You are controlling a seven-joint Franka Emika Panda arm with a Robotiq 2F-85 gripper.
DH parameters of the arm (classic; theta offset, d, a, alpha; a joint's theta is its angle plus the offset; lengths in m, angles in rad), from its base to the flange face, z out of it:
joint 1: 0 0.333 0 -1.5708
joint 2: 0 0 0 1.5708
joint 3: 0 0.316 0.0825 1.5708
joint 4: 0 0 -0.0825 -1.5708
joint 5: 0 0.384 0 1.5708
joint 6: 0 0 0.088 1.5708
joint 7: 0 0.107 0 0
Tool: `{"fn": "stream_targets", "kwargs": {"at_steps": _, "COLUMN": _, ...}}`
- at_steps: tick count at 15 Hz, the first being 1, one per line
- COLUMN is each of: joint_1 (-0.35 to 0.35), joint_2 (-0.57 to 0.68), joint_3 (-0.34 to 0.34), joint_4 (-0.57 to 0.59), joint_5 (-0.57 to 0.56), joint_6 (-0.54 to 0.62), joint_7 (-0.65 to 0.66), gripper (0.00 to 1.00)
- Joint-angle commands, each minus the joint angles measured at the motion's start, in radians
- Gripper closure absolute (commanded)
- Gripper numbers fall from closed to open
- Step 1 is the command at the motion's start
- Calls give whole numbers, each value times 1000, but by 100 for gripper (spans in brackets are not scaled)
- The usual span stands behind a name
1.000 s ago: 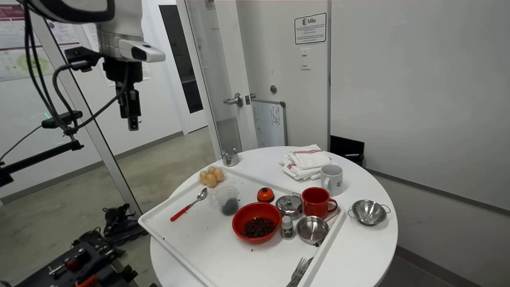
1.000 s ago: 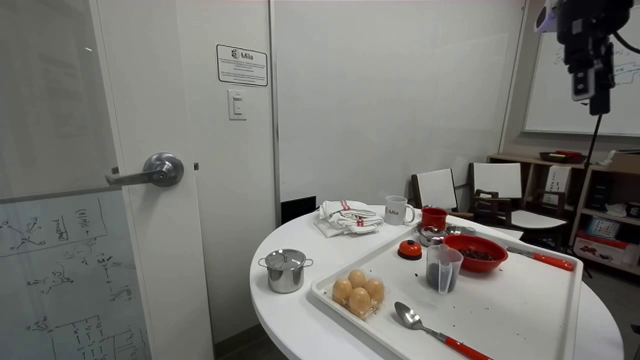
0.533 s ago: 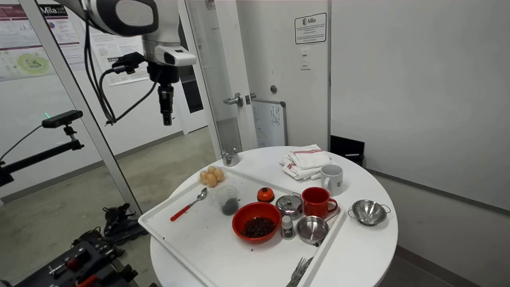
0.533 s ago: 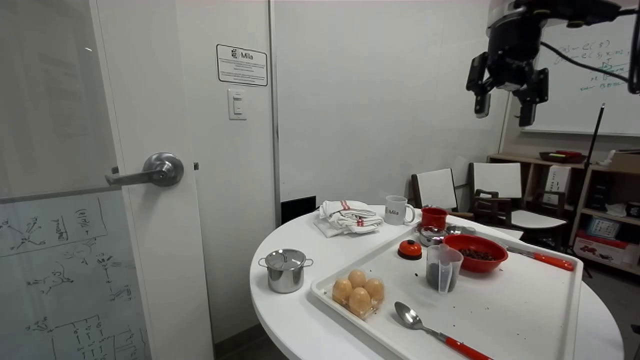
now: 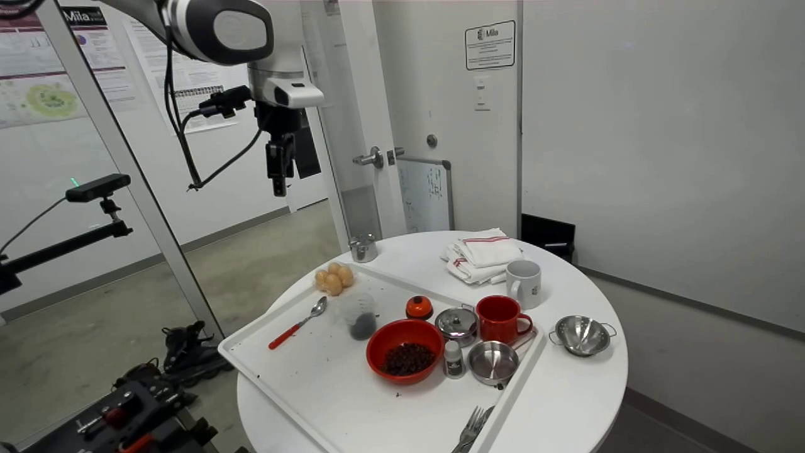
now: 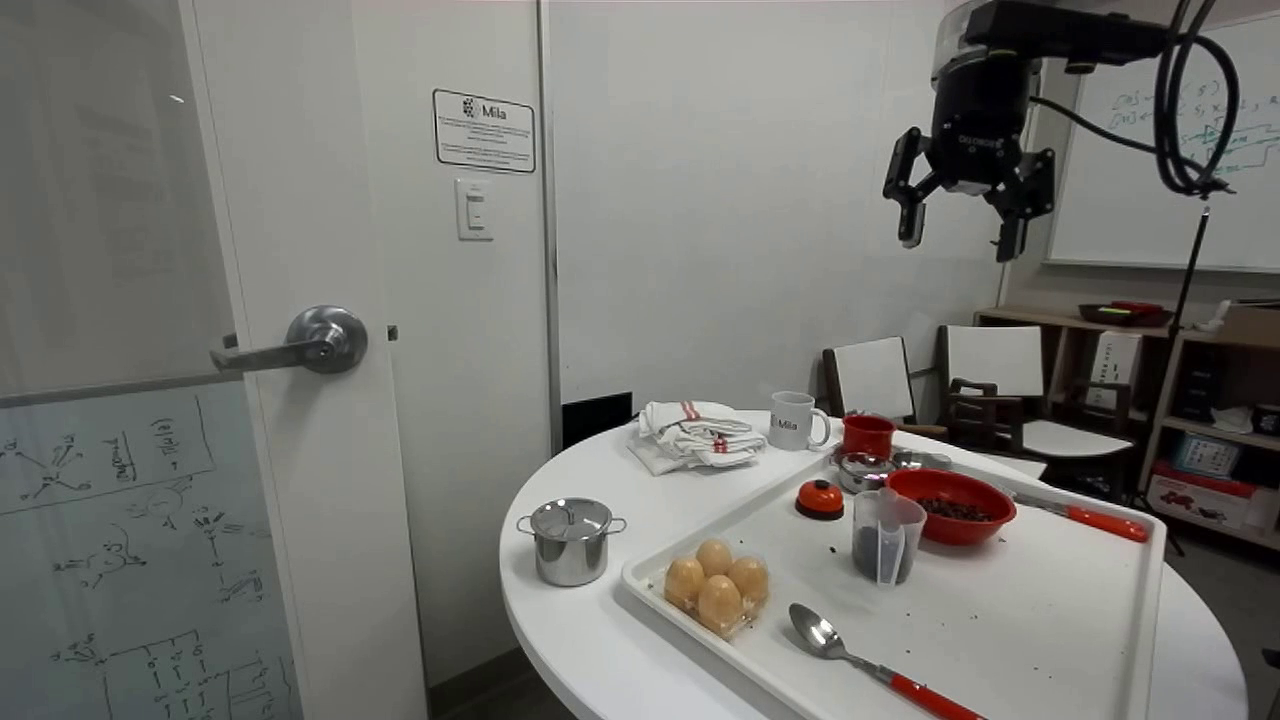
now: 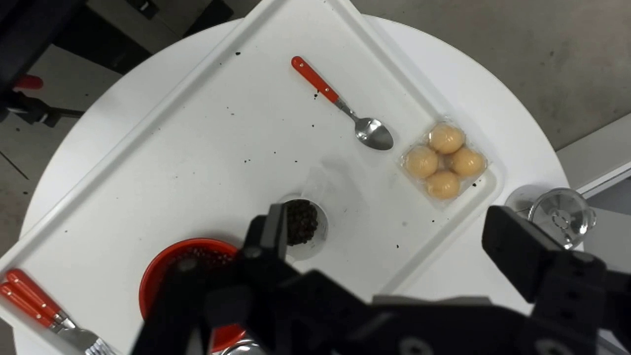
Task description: Pour the contents of the cup into the red bowl
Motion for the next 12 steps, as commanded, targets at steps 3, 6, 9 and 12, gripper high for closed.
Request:
{"fn": "stream_targets", "kwargs": {"at_steps": 3, "joint_1": 17, "joint_2": -26, "joint_3": 14, "joint_4": -49, "joint_5": -95, "joint_6": 102, "joint_7": 268, "gripper": 0}}
{"fn": "stream_targets", "kwargs": {"at_steps": 6, "joint_1": 37, "joint_2": -18, "joint_3": 35, "joint_4": -53, "joint_5": -172, "joint_6": 117, "joint_7": 390, "gripper": 0}}
{"fn": "stream_targets", "kwargs": {"at_steps": 9, "joint_1": 68, "joint_2": 1, "joint_3": 69, "joint_4": -64, "joint_5": -243, "joint_6": 117, "joint_7": 501, "gripper": 0}}
{"fn": "stream_targets", "kwargs": {"at_steps": 12, "joint_1": 92, "joint_2": 24, "joint_3": 90, "joint_4": -86, "joint_5": -264, "joint_6": 121, "joint_7": 558, "gripper": 0}}
